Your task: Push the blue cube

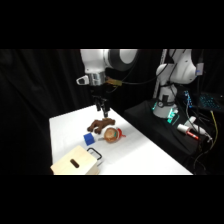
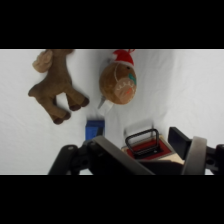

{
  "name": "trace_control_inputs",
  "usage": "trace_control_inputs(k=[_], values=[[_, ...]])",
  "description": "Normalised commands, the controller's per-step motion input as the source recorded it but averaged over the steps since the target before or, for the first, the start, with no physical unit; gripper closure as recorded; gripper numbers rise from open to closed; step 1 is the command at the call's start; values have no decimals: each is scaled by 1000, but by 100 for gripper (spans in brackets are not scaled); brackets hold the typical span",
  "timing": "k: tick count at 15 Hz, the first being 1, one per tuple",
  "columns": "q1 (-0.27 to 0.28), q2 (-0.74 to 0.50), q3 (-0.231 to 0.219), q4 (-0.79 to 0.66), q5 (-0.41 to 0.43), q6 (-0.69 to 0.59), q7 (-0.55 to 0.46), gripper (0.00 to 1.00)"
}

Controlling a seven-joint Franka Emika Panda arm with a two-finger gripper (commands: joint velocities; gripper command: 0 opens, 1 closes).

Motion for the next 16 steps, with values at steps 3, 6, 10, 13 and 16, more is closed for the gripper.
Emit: trace_control_inputs(k=[3, 6, 10, 13, 16], values=[[-25, 26, 19, 51, -1, -2, 13, 0], [-39, 106, 9, 187, 16, 22, 18, 0], [-51, 211, -6, 349, 15, 50, 39, 0], [-57, 301, -18, 490, 20, 33, 78, 0], [-46, 326, -40, 519, -45, 38, 141, 35]])
